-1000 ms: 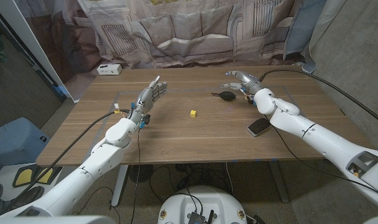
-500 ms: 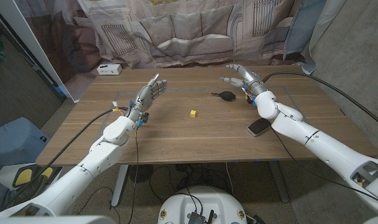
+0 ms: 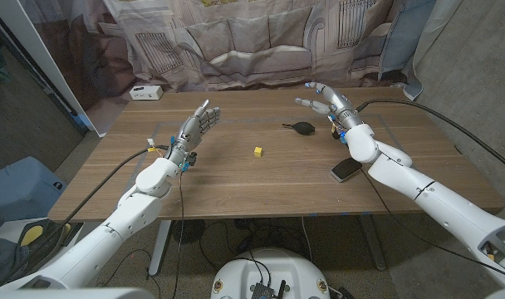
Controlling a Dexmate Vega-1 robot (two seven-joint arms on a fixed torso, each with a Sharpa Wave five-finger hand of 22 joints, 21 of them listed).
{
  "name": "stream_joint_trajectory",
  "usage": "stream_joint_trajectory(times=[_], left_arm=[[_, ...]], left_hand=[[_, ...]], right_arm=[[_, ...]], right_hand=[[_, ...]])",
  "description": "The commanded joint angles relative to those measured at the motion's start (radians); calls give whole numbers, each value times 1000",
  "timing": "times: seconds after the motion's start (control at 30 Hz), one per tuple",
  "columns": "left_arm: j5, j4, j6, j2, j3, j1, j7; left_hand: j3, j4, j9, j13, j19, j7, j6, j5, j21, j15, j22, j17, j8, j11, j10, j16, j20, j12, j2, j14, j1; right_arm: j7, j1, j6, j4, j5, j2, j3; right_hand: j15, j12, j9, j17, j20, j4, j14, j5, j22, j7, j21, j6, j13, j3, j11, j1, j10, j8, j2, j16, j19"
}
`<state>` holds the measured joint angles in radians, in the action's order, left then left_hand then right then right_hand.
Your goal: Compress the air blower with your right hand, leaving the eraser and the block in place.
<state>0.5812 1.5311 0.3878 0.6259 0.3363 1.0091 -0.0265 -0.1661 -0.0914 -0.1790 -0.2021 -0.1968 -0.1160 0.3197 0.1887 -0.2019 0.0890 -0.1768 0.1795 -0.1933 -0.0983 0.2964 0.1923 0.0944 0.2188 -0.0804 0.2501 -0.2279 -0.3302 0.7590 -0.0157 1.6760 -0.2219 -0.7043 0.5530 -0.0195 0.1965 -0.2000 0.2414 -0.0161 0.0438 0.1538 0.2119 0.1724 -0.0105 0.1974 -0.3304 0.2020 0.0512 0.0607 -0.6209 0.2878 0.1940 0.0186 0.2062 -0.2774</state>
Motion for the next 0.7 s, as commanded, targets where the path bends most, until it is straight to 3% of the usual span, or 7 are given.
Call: stream_joint_trajectory(times=[0.03,0.53,0.7], left_arm=[[-11,6,9,-8,-7,16,32],[-9,-26,27,-24,-4,-9,17],[-4,-27,30,-25,-6,-16,9]], left_hand=[[-4,-4,-5,-3,0,-6,-1,-2,3,2,-3,2,3,-3,9,-3,-3,-2,0,3,3],[-4,-5,-5,-3,0,-4,2,-2,3,0,-3,2,1,-1,12,-3,-2,-1,0,4,2],[-5,-5,-5,-3,0,-4,2,-2,3,-1,-3,2,1,-2,11,-3,-1,-1,0,4,2]], right_arm=[[-25,61,98,18,73,1,-61],[-7,132,272,-26,250,36,-141],[-30,168,277,-3,256,35,-166]], right_hand=[[0,12,1,0,1,-7,14,-3,-1,5,7,-4,4,4,2,11,14,7,2,7,-11],[-1,17,1,-4,2,-9,35,-6,-1,12,11,-21,3,5,9,22,32,12,9,15,-32],[-3,18,2,-5,3,-11,38,-7,-1,14,9,-24,3,4,13,29,36,13,12,15,-34]])
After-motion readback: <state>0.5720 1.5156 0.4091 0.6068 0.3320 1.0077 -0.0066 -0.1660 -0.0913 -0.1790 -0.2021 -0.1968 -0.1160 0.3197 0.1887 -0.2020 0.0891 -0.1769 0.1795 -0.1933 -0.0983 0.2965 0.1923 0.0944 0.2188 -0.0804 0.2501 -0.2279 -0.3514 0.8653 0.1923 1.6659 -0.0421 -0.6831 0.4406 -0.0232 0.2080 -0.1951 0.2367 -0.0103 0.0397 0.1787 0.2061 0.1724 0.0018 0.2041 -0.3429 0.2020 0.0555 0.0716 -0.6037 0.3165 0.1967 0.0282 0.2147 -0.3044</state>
